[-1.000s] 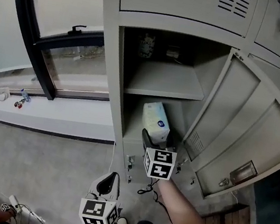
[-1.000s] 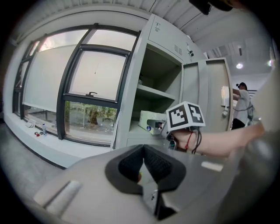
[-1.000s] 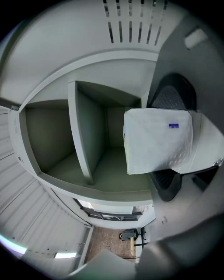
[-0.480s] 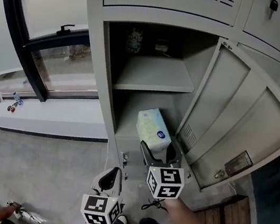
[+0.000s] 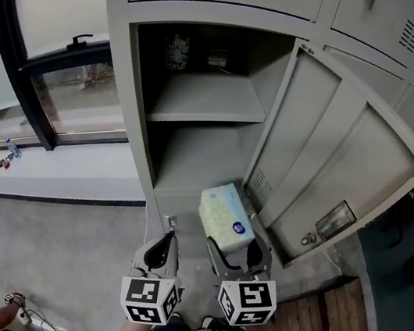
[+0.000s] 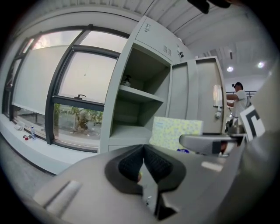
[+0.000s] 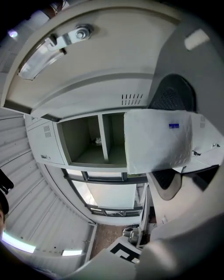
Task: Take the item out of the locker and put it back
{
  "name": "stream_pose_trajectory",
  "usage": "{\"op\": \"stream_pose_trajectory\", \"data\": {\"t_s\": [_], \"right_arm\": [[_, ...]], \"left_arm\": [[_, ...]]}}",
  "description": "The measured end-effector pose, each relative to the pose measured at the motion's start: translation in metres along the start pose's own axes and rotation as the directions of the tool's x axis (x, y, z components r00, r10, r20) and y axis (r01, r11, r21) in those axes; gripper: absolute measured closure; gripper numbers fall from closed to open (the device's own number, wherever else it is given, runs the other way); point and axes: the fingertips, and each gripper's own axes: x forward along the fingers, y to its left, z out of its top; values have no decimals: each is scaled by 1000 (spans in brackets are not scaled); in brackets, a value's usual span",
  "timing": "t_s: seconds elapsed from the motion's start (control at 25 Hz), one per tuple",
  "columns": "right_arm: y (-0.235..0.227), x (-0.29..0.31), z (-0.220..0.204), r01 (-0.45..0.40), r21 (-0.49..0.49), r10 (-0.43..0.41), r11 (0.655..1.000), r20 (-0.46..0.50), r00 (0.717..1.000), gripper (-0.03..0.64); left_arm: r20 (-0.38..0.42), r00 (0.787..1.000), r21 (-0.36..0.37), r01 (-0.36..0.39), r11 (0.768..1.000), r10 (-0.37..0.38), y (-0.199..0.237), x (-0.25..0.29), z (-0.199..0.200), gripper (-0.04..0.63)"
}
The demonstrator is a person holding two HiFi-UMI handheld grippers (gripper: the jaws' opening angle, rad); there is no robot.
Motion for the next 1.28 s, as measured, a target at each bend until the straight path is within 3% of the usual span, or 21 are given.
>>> {"op": "stream_pose_trajectory", "data": {"t_s": [0.16, 0.36, 0.76, 1.28], "right_arm": [[-1, -7, -5, -3, 13, 3, 1000, -9, 1000, 255], [2, -11, -3, -15, 22, 15, 1000, 2, 1000, 253], [3, 0, -7, -28, 19, 28, 999, -16, 999, 253], [-7, 129, 25, 35, -19, -35, 999, 21, 999, 247]], "left_arm": [[6, 1000, -4, 14, 1000, -14, -6, -2, 2, 588], [-2, 1000, 53, -4, 999, 4, -11, -3, 6, 589], [17, 1000, 17, -26, 1000, 26, -7, -8, 12, 588], [1, 998, 20, -66, 998, 66, 14, -9, 10, 588]]}}
